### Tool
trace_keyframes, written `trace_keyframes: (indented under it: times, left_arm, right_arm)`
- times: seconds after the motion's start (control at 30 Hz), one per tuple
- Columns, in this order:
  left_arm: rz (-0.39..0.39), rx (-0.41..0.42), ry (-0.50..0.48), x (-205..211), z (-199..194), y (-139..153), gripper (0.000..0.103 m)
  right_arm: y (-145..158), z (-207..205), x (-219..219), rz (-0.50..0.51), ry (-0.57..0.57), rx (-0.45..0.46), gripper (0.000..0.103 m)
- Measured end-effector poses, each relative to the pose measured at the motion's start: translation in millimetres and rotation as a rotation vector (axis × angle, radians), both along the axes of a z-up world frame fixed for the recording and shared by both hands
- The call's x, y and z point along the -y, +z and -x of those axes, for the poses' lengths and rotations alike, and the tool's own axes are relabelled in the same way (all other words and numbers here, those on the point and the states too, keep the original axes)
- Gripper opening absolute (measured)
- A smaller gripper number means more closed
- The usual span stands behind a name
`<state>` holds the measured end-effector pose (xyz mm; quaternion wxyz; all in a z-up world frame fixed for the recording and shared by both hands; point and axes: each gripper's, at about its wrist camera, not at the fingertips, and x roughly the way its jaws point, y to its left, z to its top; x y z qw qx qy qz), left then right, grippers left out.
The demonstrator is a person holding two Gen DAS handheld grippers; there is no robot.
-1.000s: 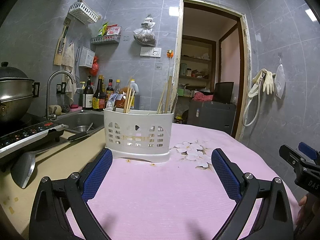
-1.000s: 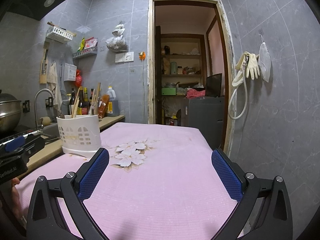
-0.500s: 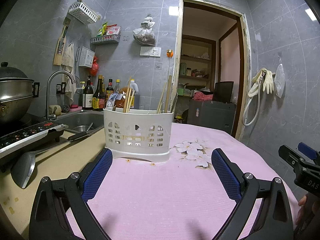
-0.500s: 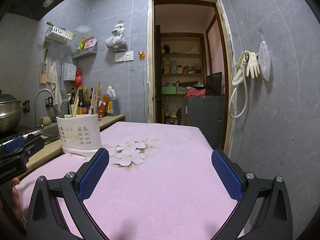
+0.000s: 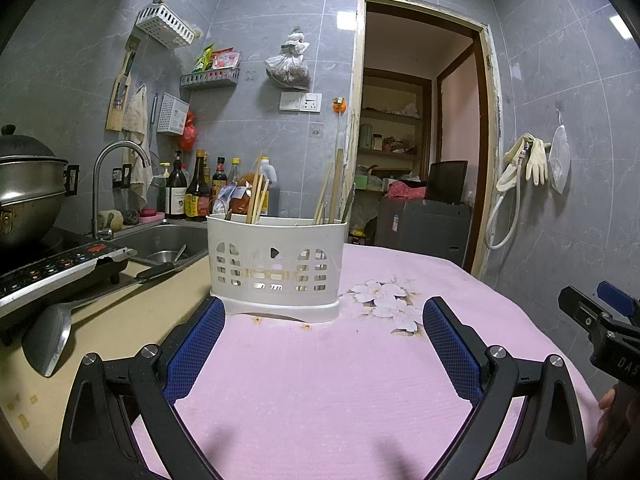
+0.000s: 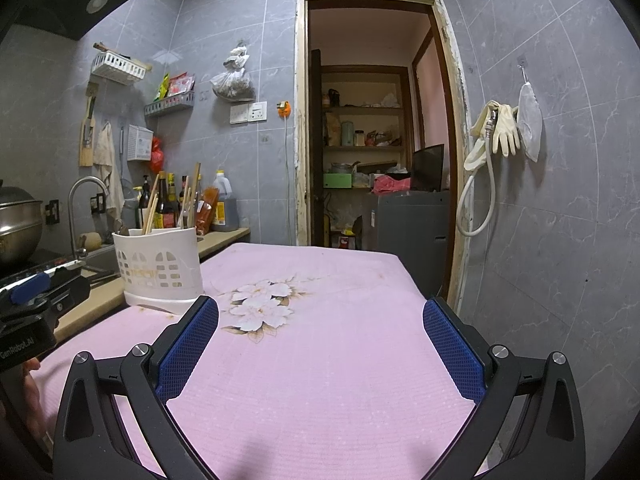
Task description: Organize utensils
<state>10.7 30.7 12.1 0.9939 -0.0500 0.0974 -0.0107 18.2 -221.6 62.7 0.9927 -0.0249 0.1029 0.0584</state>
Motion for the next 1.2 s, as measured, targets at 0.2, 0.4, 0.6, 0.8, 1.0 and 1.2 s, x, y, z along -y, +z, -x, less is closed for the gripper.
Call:
trace_keyframes:
  times: [0.2,0.4,0.6,0.8,1.0,1.2]
  left_arm:
    - [-0.002,-0.001,0.0,-0.3,0.0,0.0,0.097]
    - [-0.004,0.0,-0.001,0.0,-0.1,0.3,0.097]
    - [-0.001,-0.003,-0.005,0.1,-0.4,0.3,0.097]
    - [-0.007,-0.033,-0.017,2.0,-2.7,-5.1,0.097]
    - [0.005,-0.061,-0.004,-3.3,-7.1,-11.6,0.097]
    - [0.004,-0.075,-0.001,-6.5,-11.2,-11.1,0.097]
  right_arm:
    - [0.0,0.0,0.0,0.0,-0.001,0.0,0.103]
    - [0.2,0.6,-0.7,-0.001,0.0,0.0,0.103]
    - [0.3,-0.2,0.1,-0.001,0.0,0.0,0.103]
    - [0.5,0.1,-0.5,-0.001,-0.001,0.0,0.103]
    - [-0.6,0.4,-1.4,-0.002,0.002,-0.004,0.103]
    - [-4.2,0.0,-3.9,-0.001,0.012,-0.013,0.103]
